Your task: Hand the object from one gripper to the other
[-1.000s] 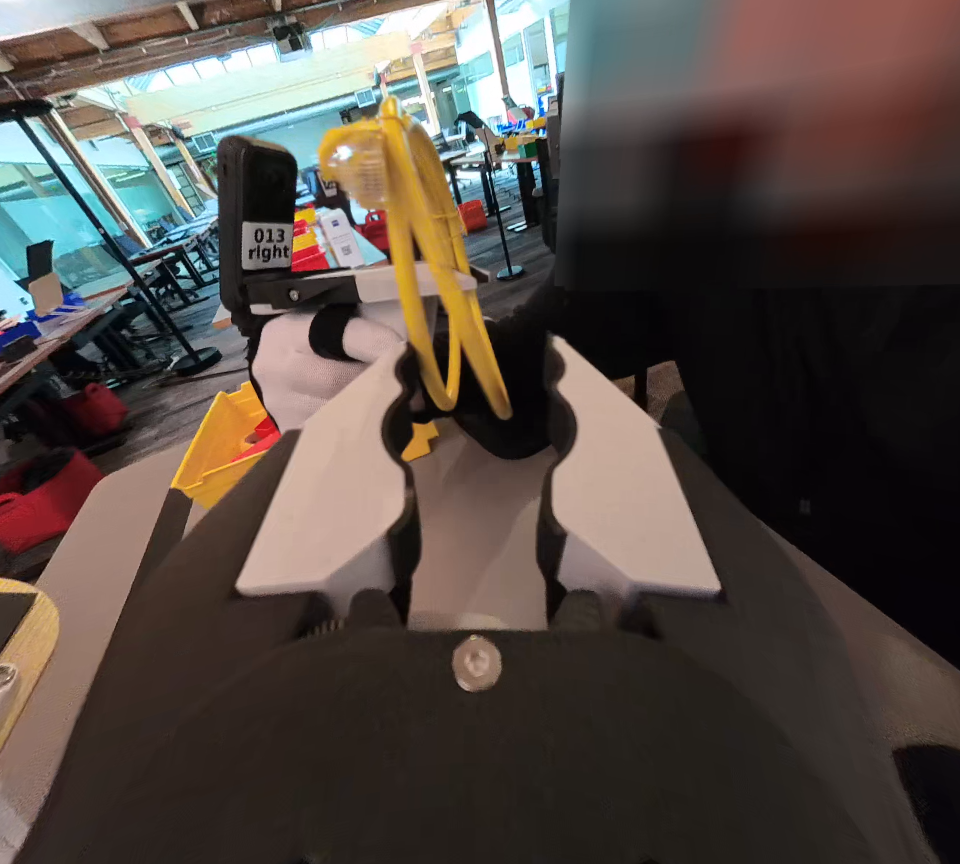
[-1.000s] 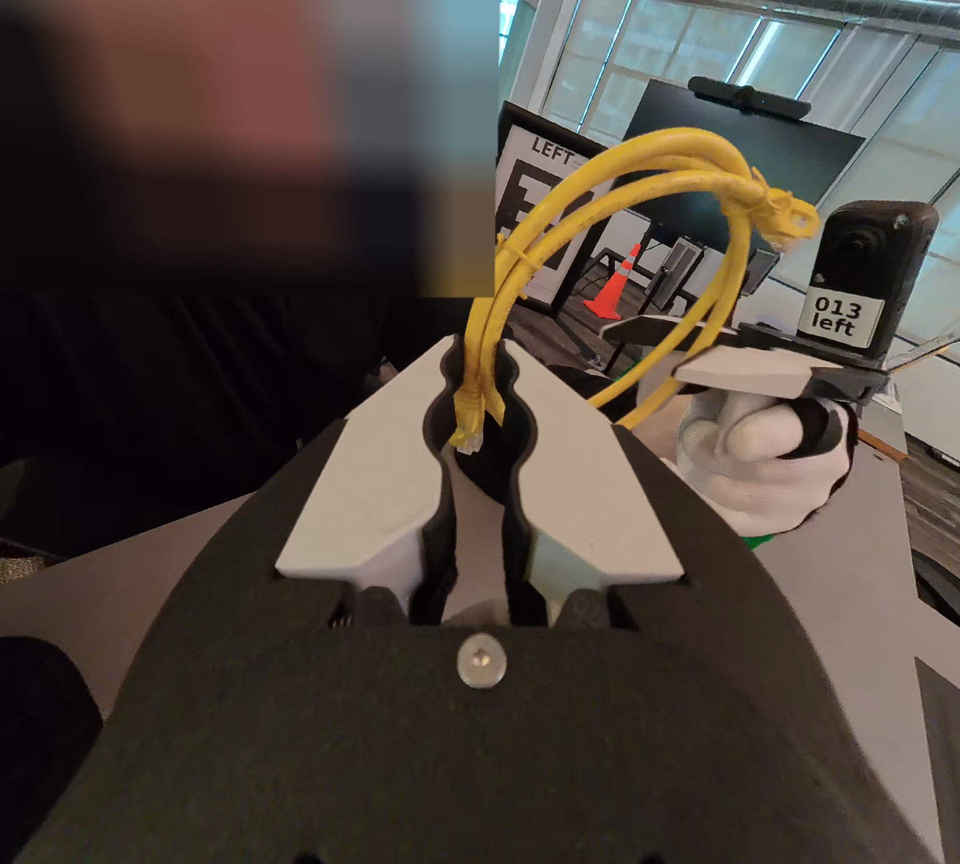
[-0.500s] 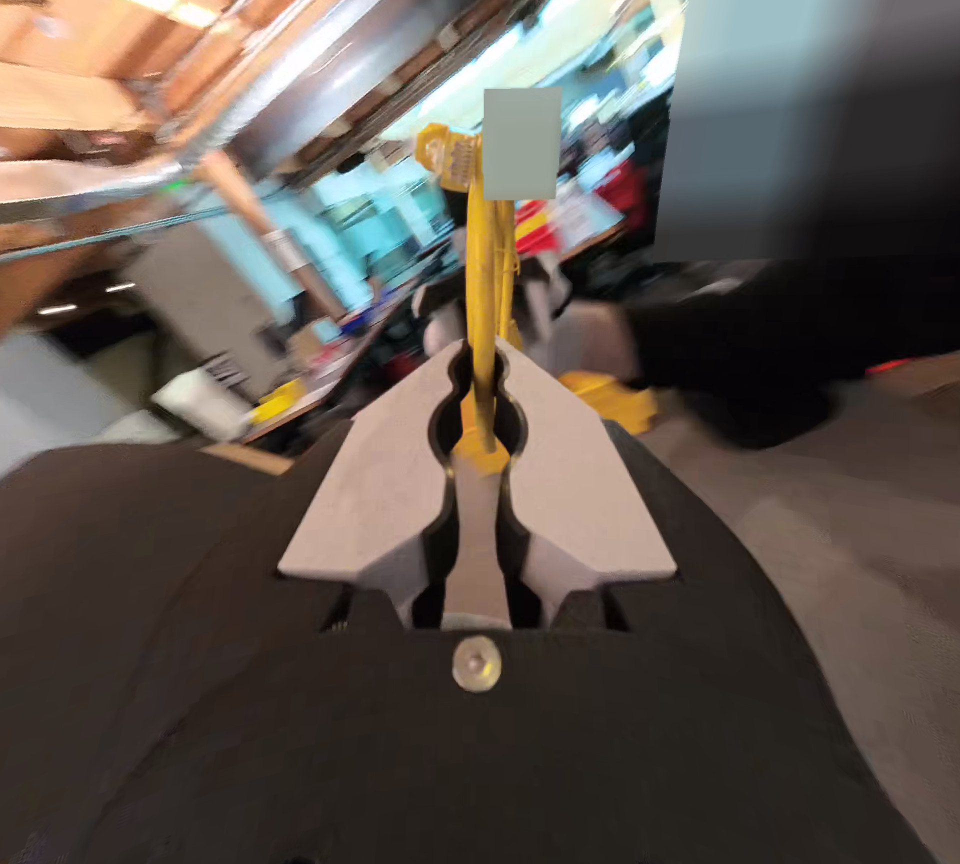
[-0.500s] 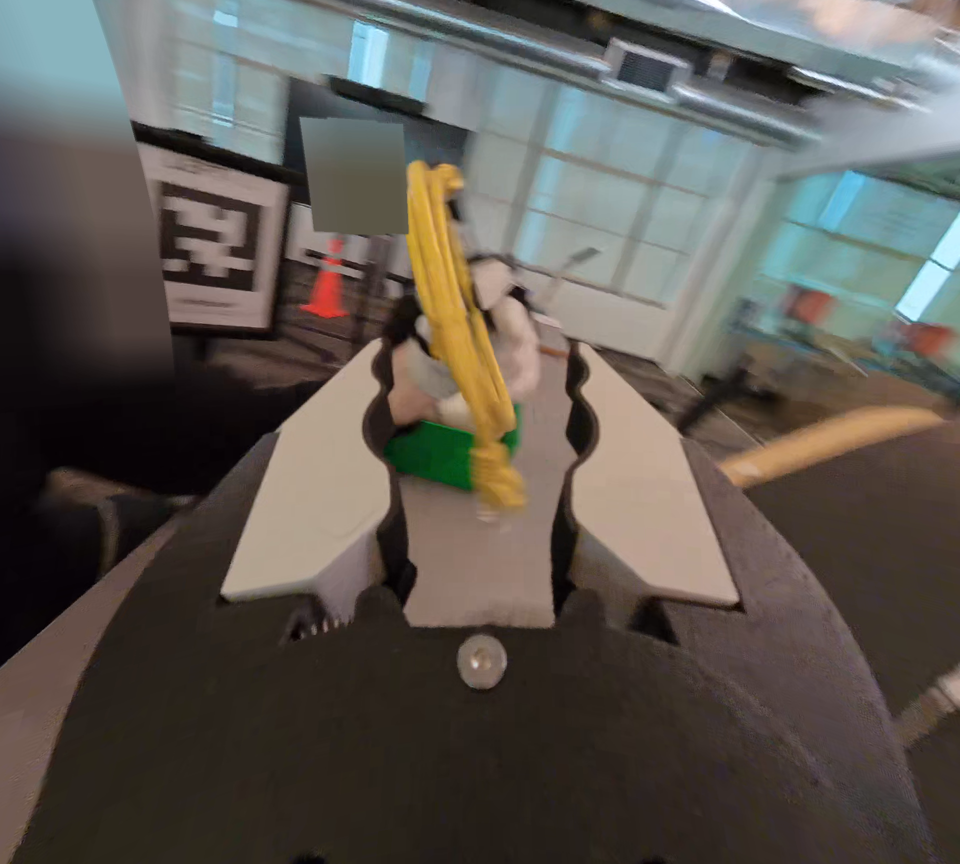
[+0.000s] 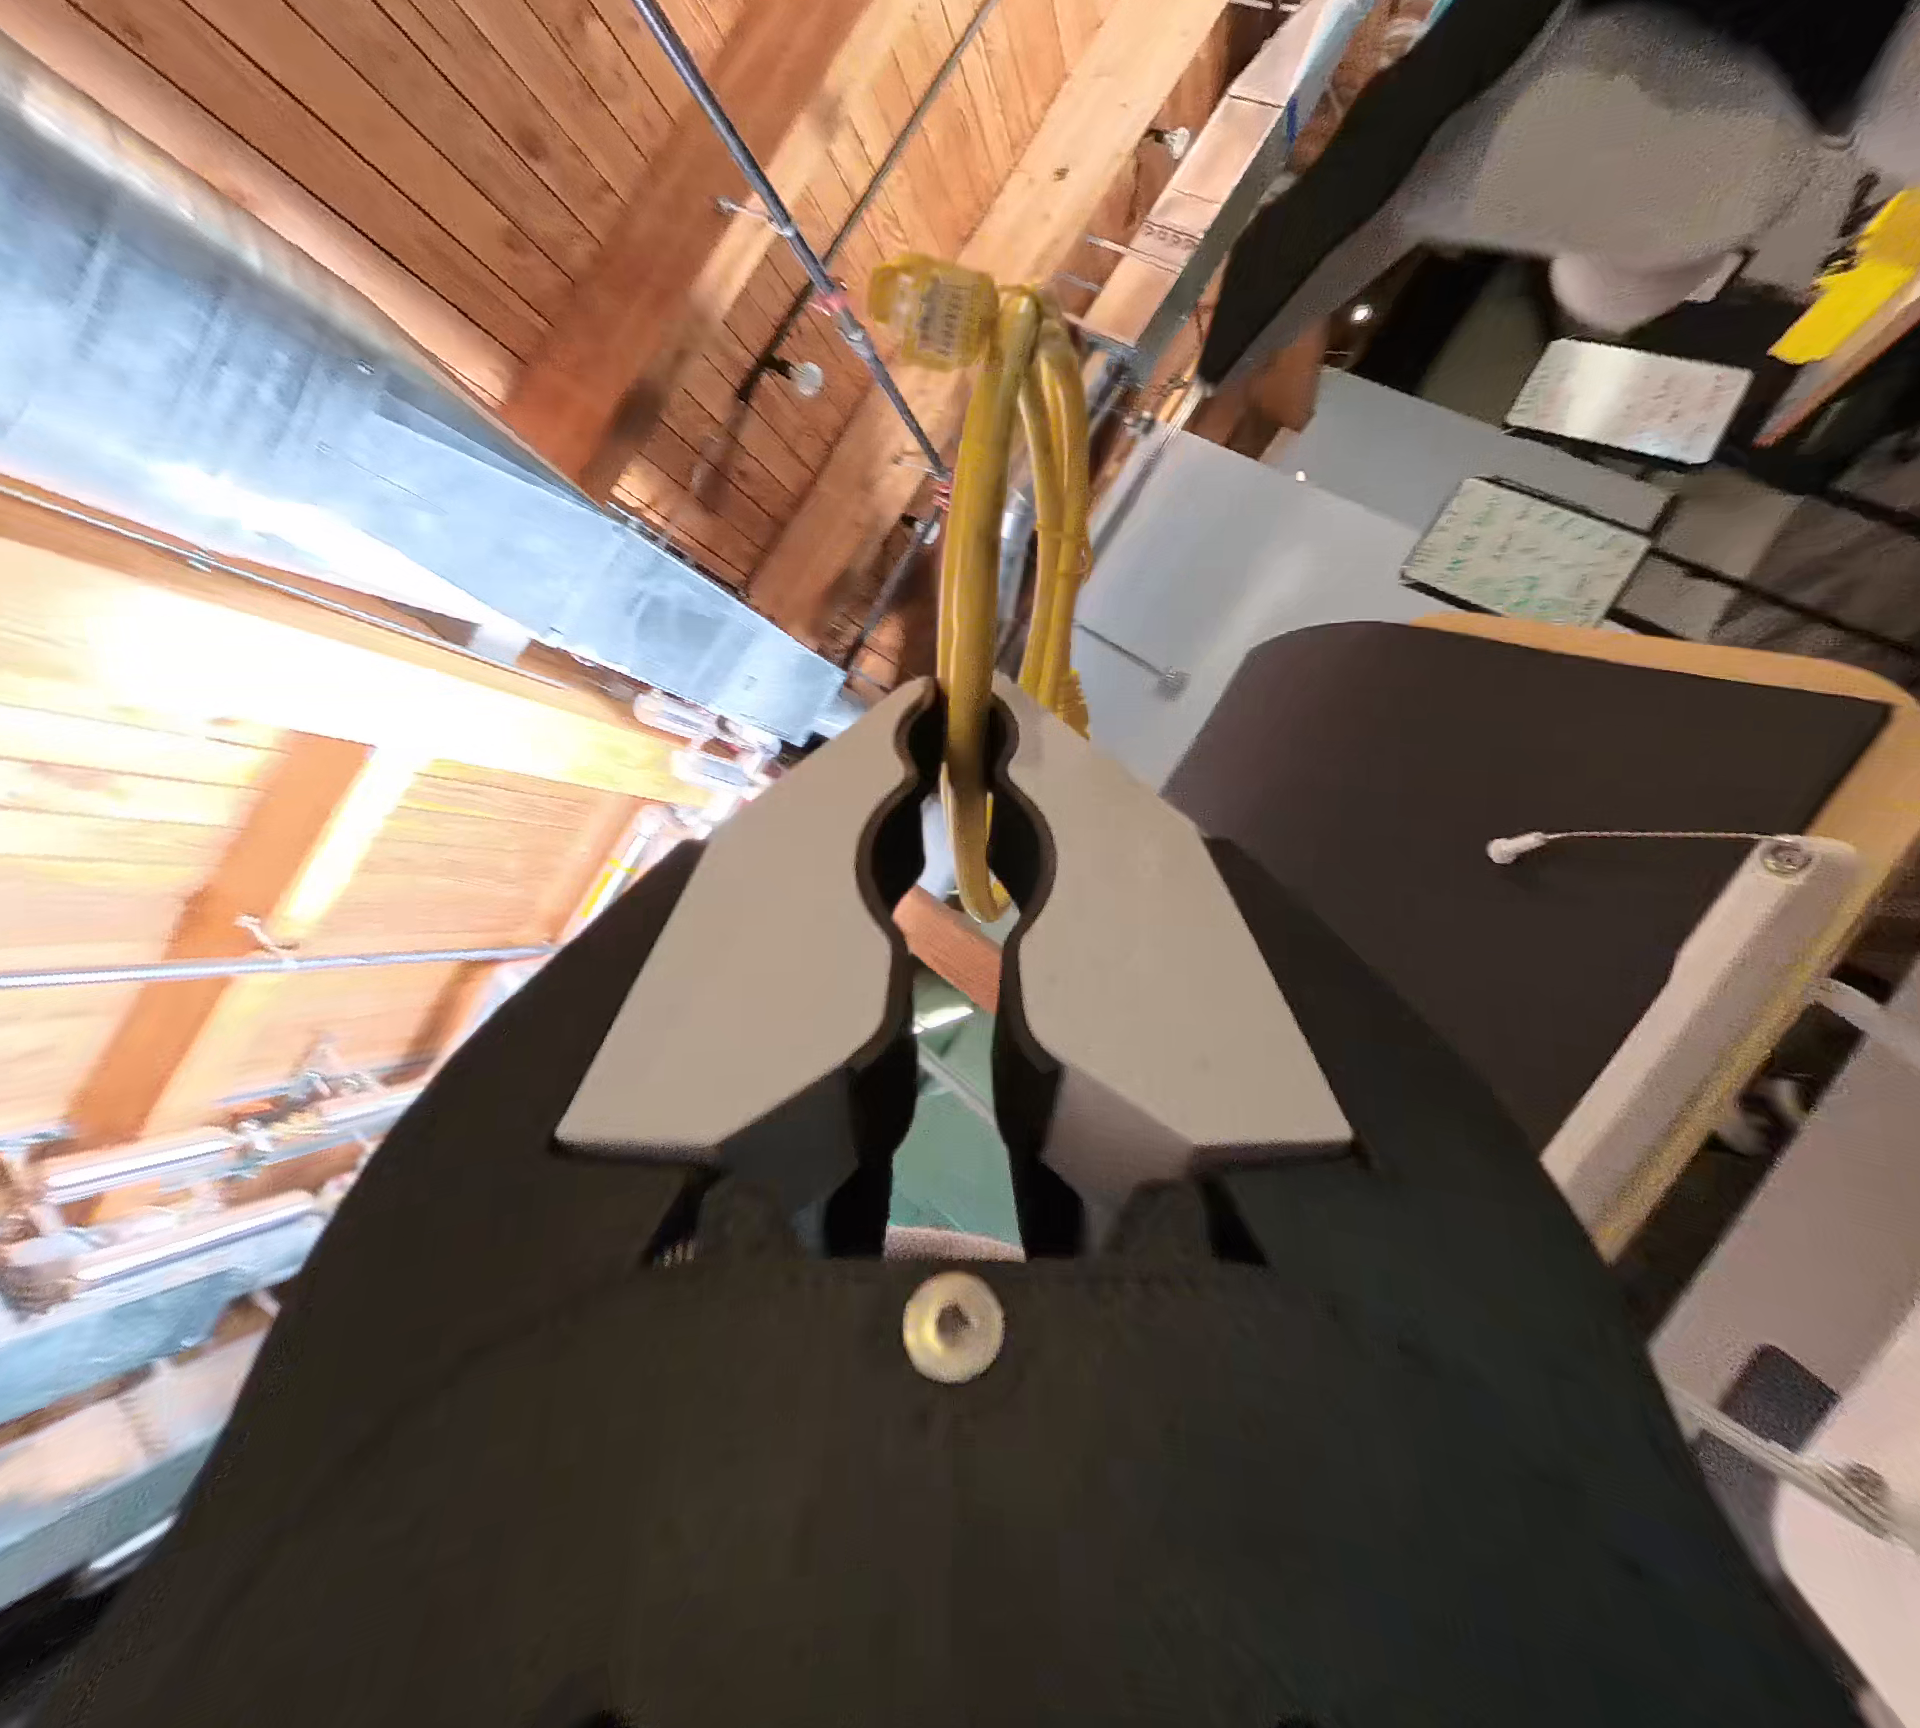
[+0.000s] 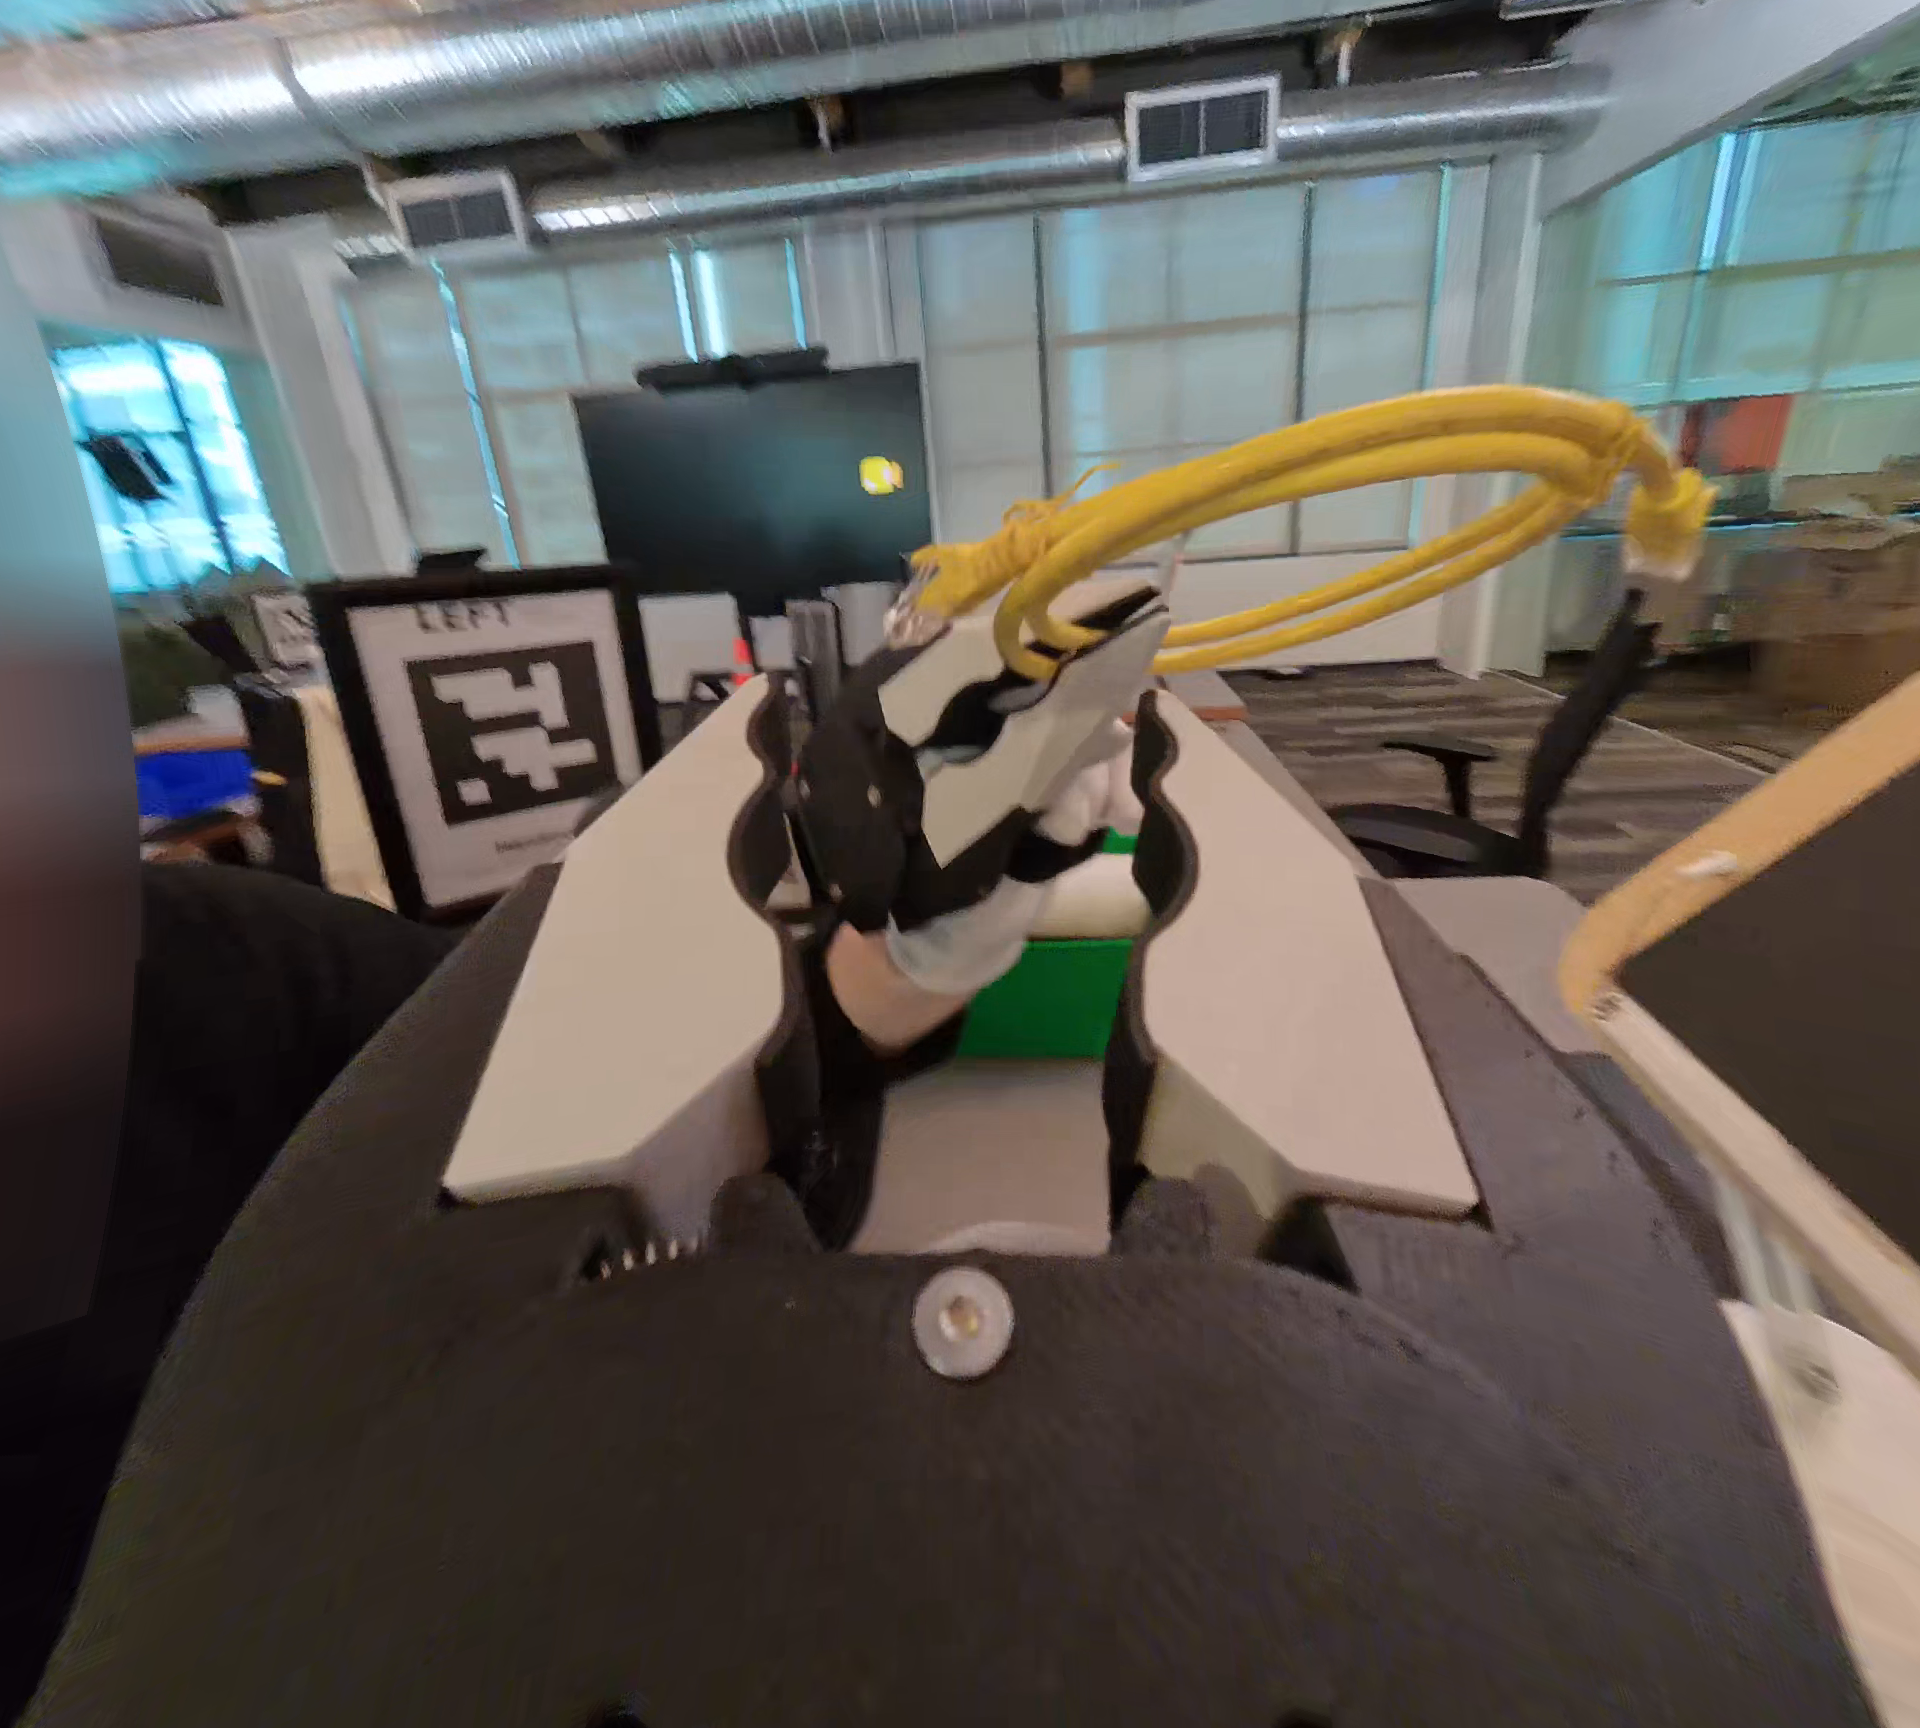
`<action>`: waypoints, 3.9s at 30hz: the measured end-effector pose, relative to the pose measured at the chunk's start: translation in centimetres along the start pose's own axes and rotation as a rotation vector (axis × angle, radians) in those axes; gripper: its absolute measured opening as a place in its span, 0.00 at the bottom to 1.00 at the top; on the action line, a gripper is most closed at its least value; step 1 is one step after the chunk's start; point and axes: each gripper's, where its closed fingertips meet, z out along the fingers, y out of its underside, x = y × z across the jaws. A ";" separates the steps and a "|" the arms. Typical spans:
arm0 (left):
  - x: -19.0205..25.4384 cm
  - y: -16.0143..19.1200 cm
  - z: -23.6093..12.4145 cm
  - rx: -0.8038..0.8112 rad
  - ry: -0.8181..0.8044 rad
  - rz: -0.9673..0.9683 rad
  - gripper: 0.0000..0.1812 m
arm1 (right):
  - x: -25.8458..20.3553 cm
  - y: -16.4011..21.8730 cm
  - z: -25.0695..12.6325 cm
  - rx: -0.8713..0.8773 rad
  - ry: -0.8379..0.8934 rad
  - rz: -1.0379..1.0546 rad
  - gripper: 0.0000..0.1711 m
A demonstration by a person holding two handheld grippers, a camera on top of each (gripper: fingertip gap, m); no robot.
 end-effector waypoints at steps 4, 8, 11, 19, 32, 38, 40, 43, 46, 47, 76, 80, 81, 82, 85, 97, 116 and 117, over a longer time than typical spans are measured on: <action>1.8 -1.4 -0.4 0.063 -0.047 0.139 0.02 | -0.5 -0.2 0.6 0.114 -0.096 0.076 0.35; 3.0 -2.4 -0.6 0.105 -0.055 0.190 0.02 | -0.9 0.2 0.9 0.125 -0.108 0.022 0.11; 3.3 -2.1 -0.5 0.107 -0.033 0.168 0.02 | -0.6 0.6 0.9 0.092 -0.071 -0.046 0.10; 6.5 -1.4 -1.6 0.144 0.471 -0.096 0.33 | 0.2 0.6 -0.2 -0.042 0.077 -0.363 0.09; 3.4 -1.9 -5.8 0.128 1.190 -1.287 0.41 | 8.5 11.4 -1.5 -1.043 0.536 -1.348 0.08; 5.1 -1.5 -4.8 0.047 1.232 -1.445 0.39 | 11.8 11.6 -1.7 -1.072 0.663 -1.626 0.08; 6.6 -1.2 -4.5 -0.013 1.229 -1.423 0.28 | 12.0 12.1 -1.3 -1.056 0.667 -1.656 0.08; 7.0 -1.8 -4.4 0.018 1.244 -1.453 0.06 | 12.4 12.5 -1.1 -1.037 0.687 -1.669 0.08; 7.4 -1.1 -3.8 -0.020 1.181 -1.408 0.06 | 13.1 12.2 -1.4 -1.009 0.721 -1.630 0.08; 7.3 -0.9 -3.5 -0.019 1.153 -1.392 0.06 | 13.1 12.1 -1.4 -0.988 0.721 -1.628 0.09; 9.6 -3.3 -2.8 0.248 0.566 -0.242 0.05 | -0.7 4.0 0.9 -0.116 0.013 -0.529 0.06; 9.6 -2.9 -2.7 0.225 0.581 -0.245 0.07 | -0.2 4.3 0.9 -0.148 0.054 -0.589 0.05; 9.4 -2.7 -2.8 0.225 0.586 -0.250 0.10 | 0.0 4.2 0.8 -0.149 0.074 -0.615 0.05; 9.1 -2.5 -2.9 0.222 0.596 -0.267 0.14 | 0.2 4.0 0.8 -0.153 0.101 -0.648 0.05; 8.2 -1.4 -3.6 0.196 0.700 -0.363 0.20 | 0.3 4.1 0.6 -0.211 0.155 -0.771 0.05; 3.3 -0.3 -9.6 0.355 1.275 -1.198 0.29 | -15.7 11.3 -3.3 -0.428 -0.806 -0.552 0.05; 3.1 -13.2 -21.9 0.850 1.968 -1.022 0.35 | -18.2 11.4 -9.0 -0.483 -1.158 -0.310 0.05; 3.3 -13.6 -22.4 0.858 1.977 -0.995 0.36 | -18.4 11.4 -9.0 -0.485 -1.162 -0.314 0.05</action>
